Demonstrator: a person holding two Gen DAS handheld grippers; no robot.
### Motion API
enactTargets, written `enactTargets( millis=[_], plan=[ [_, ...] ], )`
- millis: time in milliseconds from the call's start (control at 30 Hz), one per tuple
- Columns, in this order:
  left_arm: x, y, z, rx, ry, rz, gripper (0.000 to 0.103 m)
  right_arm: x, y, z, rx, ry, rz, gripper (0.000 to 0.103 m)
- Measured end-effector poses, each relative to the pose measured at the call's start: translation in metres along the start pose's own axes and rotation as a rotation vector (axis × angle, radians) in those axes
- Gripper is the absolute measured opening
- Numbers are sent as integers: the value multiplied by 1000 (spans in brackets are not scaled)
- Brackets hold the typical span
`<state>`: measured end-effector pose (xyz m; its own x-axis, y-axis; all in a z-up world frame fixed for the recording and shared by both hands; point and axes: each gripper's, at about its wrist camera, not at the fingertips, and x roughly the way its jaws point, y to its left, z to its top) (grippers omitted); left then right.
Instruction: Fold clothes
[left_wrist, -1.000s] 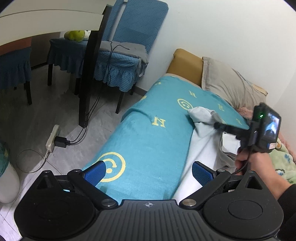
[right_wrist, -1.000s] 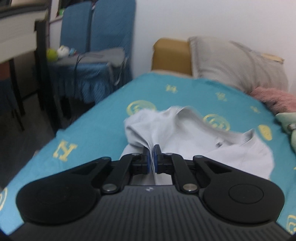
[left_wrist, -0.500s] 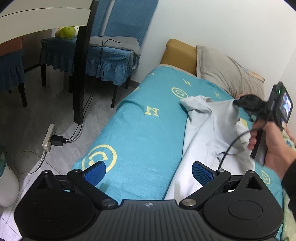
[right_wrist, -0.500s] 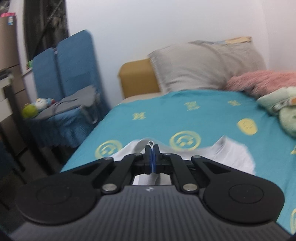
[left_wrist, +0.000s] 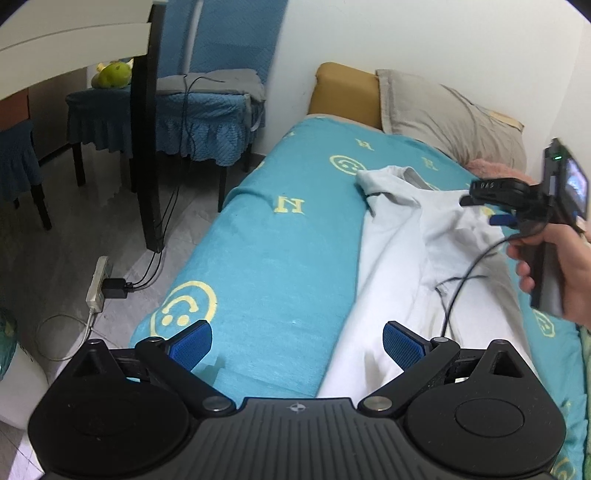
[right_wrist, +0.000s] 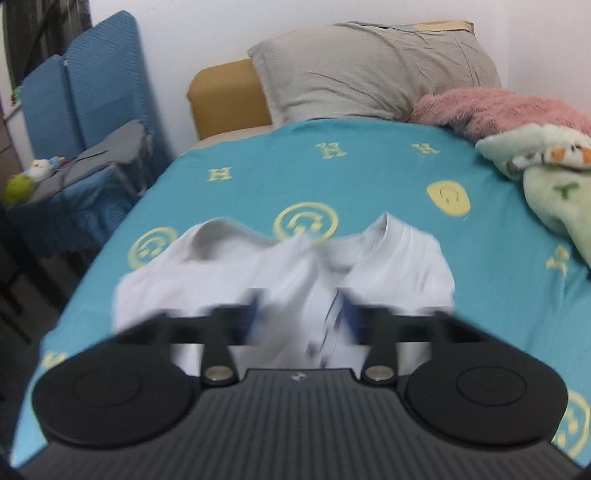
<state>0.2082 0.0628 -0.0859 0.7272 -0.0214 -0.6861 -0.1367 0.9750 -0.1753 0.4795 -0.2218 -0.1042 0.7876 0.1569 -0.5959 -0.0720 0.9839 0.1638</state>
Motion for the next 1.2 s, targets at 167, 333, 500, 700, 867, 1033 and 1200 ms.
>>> enactTargets(
  millis=[167, 333, 500, 700, 867, 1033, 1200],
  plan=[
    [-15, -16, -6, 78, -32, -17, 99, -97, 18, -30, -3, 5, 73, 72],
    [-41, -18, -11, 112, -57, -61, 99, -213, 28, -84, -20, 21, 126, 72],
    [-64, -11, -19, 122, -28, -85, 98, -299, 7, -147, 44, 23, 134, 73],
    [-73, -1, -33, 111, 120, -87, 95, -331, -27, -182, 204, 59, 126, 73],
    [-75, 10, -49, 132, 227, -24, 92, -338, -40, -183, 294, 18, 168, 73],
    [-73, 24, -53, 8, 336, -90, 81, -330, -49, -190, 335, 54, 200, 74],
    [-69, 14, -61, 51, 387, -94, 70, -315, -66, -197, 498, 117, 281, 74]
  ],
)
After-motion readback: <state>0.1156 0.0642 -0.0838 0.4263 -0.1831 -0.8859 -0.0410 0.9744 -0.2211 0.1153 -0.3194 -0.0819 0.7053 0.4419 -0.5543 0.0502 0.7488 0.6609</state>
